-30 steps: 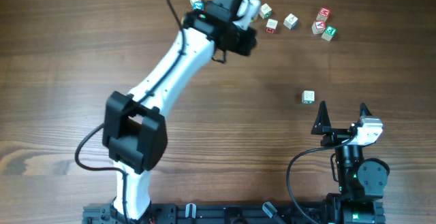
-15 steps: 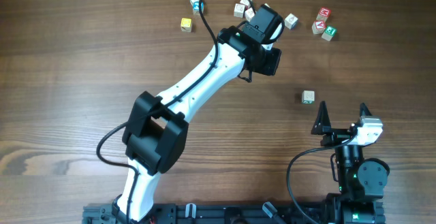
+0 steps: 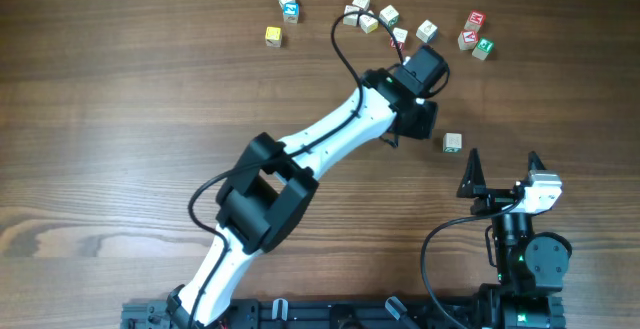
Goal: Form a horizontal line
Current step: 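Place the blue P block left of the Z block and release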
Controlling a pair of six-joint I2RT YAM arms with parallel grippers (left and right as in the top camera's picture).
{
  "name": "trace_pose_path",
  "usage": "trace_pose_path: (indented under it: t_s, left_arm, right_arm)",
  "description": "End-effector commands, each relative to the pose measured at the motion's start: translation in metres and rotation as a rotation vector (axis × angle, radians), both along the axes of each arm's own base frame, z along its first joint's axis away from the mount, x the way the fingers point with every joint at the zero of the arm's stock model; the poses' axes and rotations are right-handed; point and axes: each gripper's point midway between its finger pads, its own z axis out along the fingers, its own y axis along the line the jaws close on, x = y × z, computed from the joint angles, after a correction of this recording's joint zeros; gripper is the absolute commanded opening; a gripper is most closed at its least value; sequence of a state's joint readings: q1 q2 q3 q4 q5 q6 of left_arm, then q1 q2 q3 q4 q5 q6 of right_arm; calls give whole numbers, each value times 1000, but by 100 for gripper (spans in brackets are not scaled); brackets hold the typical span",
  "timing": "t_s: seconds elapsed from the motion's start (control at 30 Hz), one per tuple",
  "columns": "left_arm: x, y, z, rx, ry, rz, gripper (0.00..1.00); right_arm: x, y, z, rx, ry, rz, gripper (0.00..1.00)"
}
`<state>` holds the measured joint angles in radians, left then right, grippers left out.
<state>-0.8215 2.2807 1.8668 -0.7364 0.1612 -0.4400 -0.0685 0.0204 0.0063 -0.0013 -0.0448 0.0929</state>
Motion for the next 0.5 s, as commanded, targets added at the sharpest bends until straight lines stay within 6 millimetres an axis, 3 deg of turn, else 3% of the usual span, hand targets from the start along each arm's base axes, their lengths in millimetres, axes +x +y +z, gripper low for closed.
trace_pose_path:
  t_s: [0.0, 0.13, 0.33, 0.47]
  left_arm:
    - [-16, -15, -17, 14, 14, -24, 21]
    - [-23, -22, -33, 24, 24, -41, 22]
    - [-23, -22, -34, 23, 22, -42, 34]
    - [-23, -22, -34, 23, 23, -42, 35]
  right_arm:
    - [0, 1, 1, 14, -6, 5, 100]
    - [0, 1, 1, 14, -6, 5, 100]
    - [0, 1, 1, 14, -6, 5, 100]
    - [0, 1, 1, 14, -6, 5, 100]
